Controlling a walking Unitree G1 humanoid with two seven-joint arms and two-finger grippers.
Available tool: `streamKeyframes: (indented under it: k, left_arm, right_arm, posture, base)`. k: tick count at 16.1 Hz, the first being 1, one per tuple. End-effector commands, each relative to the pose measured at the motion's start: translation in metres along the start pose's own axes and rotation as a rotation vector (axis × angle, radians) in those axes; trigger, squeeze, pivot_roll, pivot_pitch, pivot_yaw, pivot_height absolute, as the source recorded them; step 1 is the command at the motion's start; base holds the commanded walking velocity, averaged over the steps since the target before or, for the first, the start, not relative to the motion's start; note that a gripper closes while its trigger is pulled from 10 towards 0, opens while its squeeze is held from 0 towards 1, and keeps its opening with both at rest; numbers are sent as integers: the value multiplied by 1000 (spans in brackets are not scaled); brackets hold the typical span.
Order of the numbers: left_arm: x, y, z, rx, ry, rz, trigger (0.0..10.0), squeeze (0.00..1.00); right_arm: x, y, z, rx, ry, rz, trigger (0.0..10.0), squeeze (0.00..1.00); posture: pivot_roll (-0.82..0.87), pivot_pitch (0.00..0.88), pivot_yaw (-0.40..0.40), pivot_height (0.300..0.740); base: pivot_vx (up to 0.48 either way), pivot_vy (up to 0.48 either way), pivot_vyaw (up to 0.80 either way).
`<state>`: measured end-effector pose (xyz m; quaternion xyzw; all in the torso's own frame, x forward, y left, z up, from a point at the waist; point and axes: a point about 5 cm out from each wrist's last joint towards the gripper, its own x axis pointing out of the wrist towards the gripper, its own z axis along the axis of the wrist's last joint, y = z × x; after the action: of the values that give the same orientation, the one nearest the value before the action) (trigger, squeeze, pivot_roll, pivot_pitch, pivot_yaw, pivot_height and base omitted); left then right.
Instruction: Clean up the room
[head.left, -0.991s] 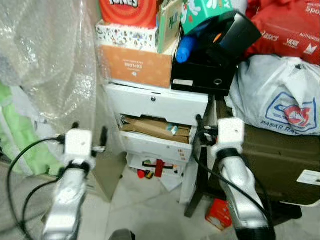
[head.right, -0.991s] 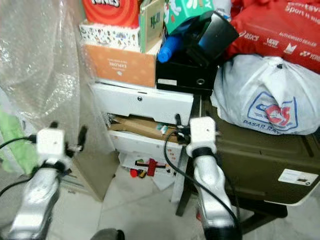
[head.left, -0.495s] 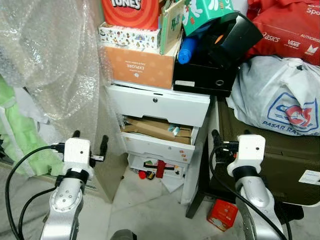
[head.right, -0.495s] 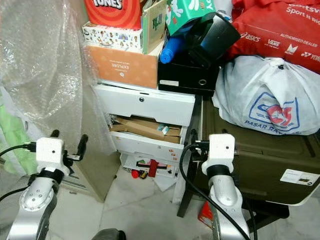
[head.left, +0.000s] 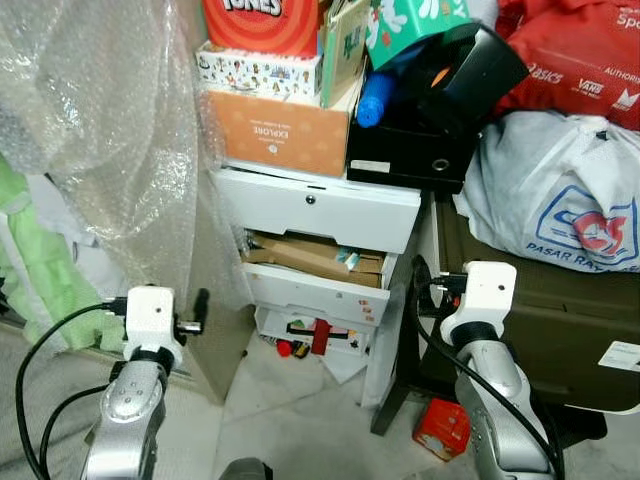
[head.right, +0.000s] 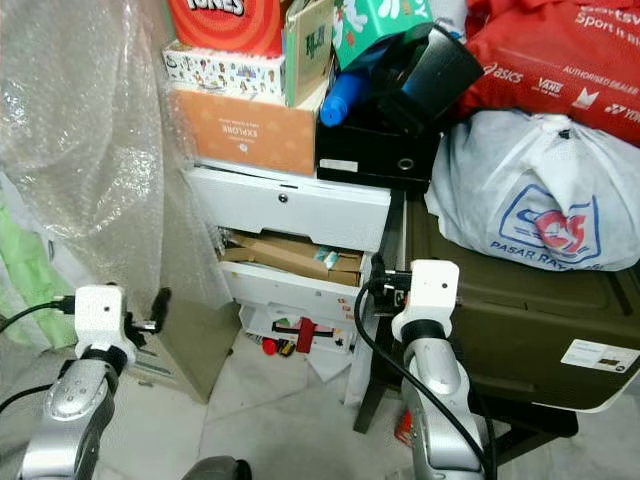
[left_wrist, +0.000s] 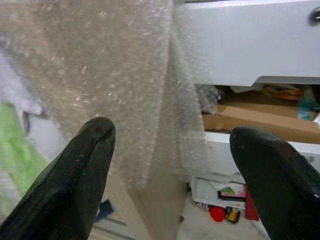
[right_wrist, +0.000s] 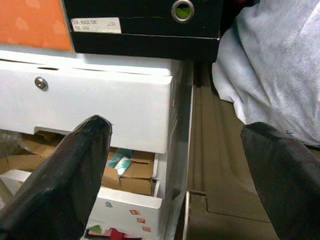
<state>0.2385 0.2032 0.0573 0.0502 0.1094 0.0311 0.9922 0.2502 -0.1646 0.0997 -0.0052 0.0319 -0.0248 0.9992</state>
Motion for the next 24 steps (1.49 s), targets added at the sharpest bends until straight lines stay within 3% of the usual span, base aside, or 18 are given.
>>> streamKeyframes:
  k: [1,5,24]
  left_arm:
    - [2,0,0,-51,30,26,10000,0]
    - [3,-2,-5,-83,57,9,10000,0]
    - [9,-9,10,-44,-15,-17,10000,0]
  right_arm:
    - [0,0,2,3,0,6,10000,0]
    - [1,1,0,-5,5,17,10000,0]
    - [7,4,1,-31,10,53,10000,0]
  posture:
    - [23,0,-4,740]
    - [20,0,-5,740]
    - [9,0,-9,740]
  base:
    - [0,0,0]
    - [0,0,0]
    - [0,0,800]
